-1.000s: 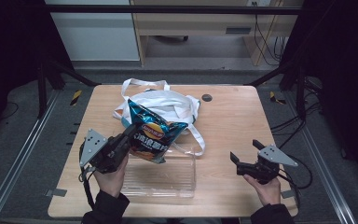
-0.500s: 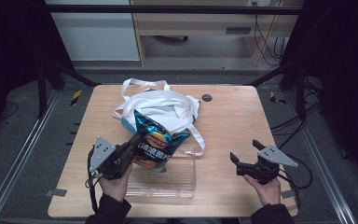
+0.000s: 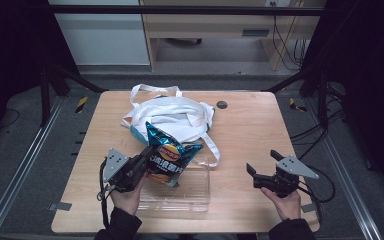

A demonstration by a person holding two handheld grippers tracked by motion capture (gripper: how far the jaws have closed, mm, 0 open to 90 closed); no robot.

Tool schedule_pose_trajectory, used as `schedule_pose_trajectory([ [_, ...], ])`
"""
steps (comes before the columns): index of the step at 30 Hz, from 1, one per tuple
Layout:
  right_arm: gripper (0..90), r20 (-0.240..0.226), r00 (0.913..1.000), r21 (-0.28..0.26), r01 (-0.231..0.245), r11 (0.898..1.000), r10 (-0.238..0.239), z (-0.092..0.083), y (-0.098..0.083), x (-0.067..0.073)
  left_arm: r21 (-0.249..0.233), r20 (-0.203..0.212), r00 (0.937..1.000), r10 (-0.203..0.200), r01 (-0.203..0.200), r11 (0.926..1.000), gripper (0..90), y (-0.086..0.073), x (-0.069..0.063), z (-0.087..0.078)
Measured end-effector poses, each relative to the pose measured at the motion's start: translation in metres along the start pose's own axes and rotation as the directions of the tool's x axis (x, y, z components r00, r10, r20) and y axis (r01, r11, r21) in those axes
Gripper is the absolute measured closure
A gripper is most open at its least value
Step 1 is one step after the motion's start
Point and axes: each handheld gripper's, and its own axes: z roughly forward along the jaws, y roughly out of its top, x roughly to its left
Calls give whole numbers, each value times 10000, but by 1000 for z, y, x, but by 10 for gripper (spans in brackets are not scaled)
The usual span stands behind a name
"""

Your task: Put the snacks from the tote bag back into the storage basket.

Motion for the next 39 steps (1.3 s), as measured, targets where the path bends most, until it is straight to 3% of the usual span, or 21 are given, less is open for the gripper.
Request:
schedule_pose_trajectory([
  [16, 49, -23, 10000, 43, 26, 10000, -26, 1, -1, 1, 442, -636, 9978, 174, -146, 9989, 900, -12, 12, 1],
  [34, 49, -45, 10000, 46, 31, 10000, -30, 0, -1, 1, 1033, -778, 9966, 267, -186, 9945, 882, -22, 21, 0],
  [39, 49, -45, 10000, 63, -4, 10000, 5, 0, -1, 1, 989, -757, 9969, 227, -152, 9950, 858, -24, 24, -1],
])
